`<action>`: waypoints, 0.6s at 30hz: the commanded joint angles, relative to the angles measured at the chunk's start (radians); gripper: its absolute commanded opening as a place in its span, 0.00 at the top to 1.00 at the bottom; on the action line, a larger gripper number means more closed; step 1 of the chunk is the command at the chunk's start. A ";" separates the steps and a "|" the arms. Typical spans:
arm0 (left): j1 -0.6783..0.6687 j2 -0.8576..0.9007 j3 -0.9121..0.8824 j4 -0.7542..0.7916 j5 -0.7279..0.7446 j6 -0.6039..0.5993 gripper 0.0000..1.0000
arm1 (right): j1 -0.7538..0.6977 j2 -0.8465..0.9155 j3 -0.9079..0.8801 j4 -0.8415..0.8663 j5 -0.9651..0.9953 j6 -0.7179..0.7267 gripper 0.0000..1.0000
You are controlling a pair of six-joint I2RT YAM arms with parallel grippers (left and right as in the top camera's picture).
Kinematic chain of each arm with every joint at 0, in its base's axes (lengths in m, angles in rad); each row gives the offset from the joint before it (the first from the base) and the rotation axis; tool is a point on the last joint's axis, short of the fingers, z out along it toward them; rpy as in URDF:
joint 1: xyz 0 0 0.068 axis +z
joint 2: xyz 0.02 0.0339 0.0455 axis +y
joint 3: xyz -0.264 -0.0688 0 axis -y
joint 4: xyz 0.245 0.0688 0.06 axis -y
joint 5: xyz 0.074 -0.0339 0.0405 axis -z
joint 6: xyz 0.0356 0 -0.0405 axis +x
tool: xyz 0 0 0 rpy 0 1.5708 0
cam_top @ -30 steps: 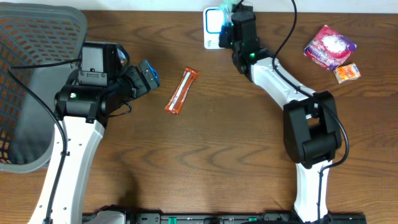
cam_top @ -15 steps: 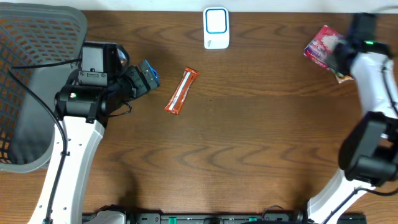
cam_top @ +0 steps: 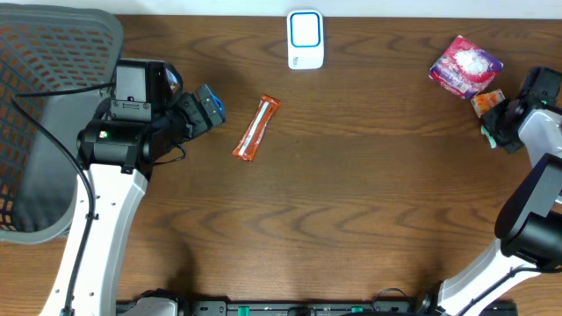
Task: Scan the item barcode
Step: 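Drop the green wipes pack near the right corner pile, then grasp the red snack bar with the right gripper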
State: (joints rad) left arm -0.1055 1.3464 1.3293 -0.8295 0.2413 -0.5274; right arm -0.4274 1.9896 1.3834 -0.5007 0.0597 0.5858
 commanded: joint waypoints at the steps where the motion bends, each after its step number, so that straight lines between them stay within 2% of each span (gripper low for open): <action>1: 0.004 -0.004 0.002 0.000 0.002 -0.002 0.02 | 0.026 -0.007 0.012 0.068 -0.274 -0.020 0.59; 2: 0.004 -0.004 0.002 0.000 0.002 -0.002 0.02 | 0.033 -0.008 0.021 0.077 -0.344 -0.025 0.39; 4: 0.004 -0.004 0.002 0.000 0.002 -0.002 0.02 | 0.046 -0.009 0.042 0.075 -0.430 -0.025 0.20; 5: 0.004 -0.004 0.002 0.000 0.002 -0.002 0.02 | 0.053 -0.009 0.055 0.071 -0.474 -0.025 0.15; 8: 0.004 -0.004 0.002 0.000 0.002 -0.002 0.02 | 0.084 -0.019 0.100 0.063 -0.618 -0.025 0.08; 12: 0.004 -0.004 0.002 0.000 0.002 -0.002 0.02 | 0.179 -0.045 0.114 0.104 -0.816 -0.026 0.06; 13: 0.004 -0.004 0.002 0.000 0.002 -0.002 0.02 | 0.213 -0.047 0.114 0.111 -0.824 -0.026 0.07; 15: 0.004 -0.004 0.002 0.000 0.002 -0.002 0.02 | 0.291 -0.046 0.113 0.111 -0.769 -0.026 0.01; 18: 0.004 -0.004 0.002 0.000 0.002 -0.002 0.02 | 0.392 -0.045 0.110 0.111 -0.682 -0.026 0.01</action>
State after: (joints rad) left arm -0.1055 1.3464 1.3293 -0.8299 0.2413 -0.5274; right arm -0.1230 1.9732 1.4773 -0.3878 -0.6540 0.5667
